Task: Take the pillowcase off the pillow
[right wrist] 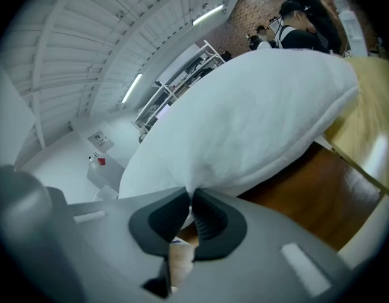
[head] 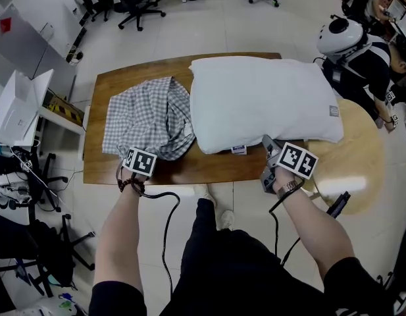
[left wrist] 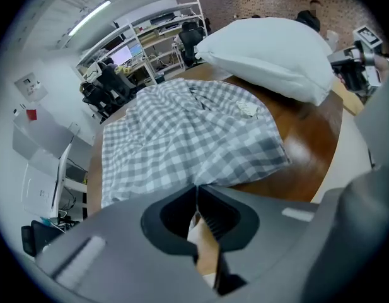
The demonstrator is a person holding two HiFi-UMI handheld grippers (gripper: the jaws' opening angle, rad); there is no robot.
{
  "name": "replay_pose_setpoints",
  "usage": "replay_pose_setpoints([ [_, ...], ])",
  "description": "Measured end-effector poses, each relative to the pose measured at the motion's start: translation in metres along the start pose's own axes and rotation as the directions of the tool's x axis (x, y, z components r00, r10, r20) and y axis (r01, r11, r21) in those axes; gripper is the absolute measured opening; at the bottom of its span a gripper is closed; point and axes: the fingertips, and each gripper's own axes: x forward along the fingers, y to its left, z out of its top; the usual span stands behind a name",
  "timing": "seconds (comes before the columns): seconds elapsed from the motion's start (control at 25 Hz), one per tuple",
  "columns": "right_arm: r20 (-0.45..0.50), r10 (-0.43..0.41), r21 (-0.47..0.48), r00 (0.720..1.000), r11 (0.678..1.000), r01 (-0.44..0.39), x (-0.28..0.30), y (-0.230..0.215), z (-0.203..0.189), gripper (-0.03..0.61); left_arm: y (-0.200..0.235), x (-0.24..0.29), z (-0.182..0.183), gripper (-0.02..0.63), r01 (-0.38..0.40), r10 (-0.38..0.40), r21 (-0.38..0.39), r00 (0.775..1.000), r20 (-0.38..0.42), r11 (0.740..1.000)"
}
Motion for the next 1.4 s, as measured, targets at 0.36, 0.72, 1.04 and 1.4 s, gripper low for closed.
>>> replay_pose_setpoints([
  [0.36,-0.066,-0.029,-0.001,0.997,1.0,0.029,-0.001,-0.003,-0.016,0.088,0.001,-0.014,0.001,0.198,-0.017,0.016,0.013,0.998,0.057,1.0],
  [0.72,-0.14,-0.06,-0.092,0.988,0.995,0.048,-0.035,0.003,-0.045,0.135,-0.028,-0.055,0.005,0.215,-0.001,0.006,-0.038,0.988,0.152,0.999],
  [1.04,-0.119,0.008,-0.27,0.993,0.962,-0.04,-0.073,0.078,-0.018,0.133,-0.063,-0.142,0.06,0.205,0.027,-0.008,-0.054,0.942,0.336,0.998],
  [1.4,-0.094,0.131,-0.476,0.987,0.865,-0.16,-0.099,0.165,0.0,0.122,-0.118,-0.246,0.134,0.13,0.116,-0.063,-0.047,0.783,0.619,0.992],
])
